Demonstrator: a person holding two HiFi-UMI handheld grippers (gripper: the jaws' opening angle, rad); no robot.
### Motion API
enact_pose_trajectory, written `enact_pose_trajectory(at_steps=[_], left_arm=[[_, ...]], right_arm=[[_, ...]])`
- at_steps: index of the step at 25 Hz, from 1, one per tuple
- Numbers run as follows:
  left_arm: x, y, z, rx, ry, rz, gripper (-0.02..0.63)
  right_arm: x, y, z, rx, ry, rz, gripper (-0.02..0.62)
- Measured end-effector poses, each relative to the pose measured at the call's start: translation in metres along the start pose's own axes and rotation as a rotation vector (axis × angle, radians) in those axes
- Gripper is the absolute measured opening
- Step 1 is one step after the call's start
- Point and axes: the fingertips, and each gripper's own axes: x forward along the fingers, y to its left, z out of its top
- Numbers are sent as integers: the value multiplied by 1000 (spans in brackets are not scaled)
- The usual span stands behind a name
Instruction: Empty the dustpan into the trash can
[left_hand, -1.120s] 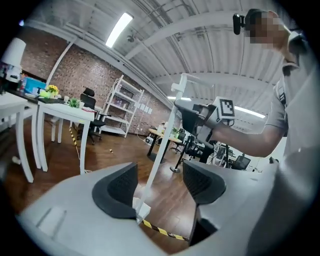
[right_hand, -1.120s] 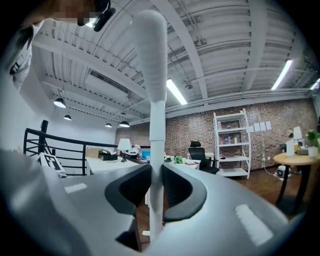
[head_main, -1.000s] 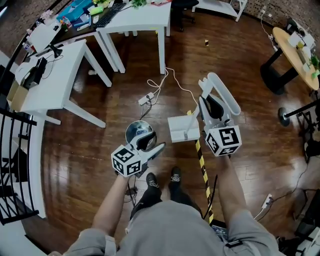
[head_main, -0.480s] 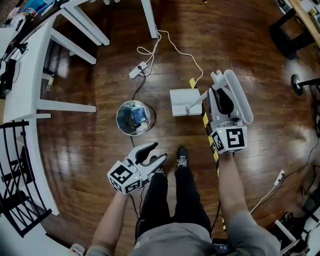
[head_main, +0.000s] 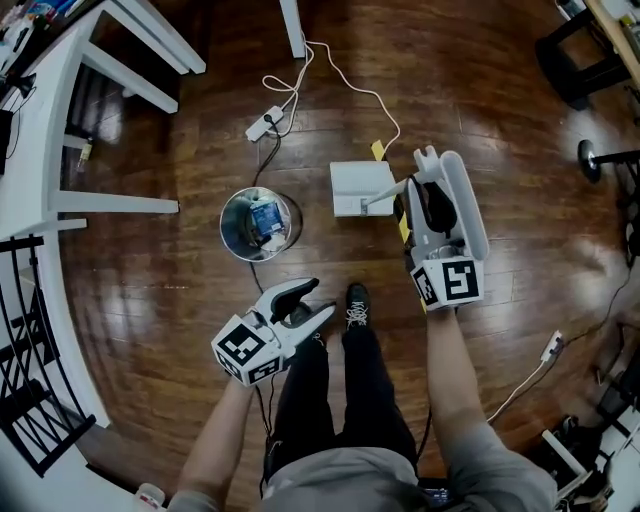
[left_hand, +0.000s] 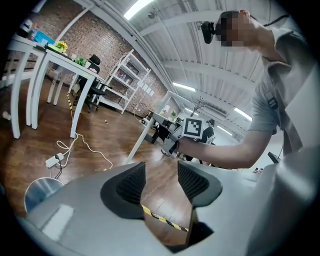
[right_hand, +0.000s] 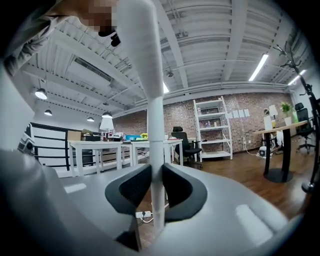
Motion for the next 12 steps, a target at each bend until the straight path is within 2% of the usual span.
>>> enact_pose_trajectory(at_steps=[6,12], left_arm=[[-11,-9,-7,-9,16,-21,206],[-19,-17,-20,5,33,-49,202]], right_arm=[[-22,26,-12,-2,19,-10,75],[-52,21,-25,44,-12,-115,75]])
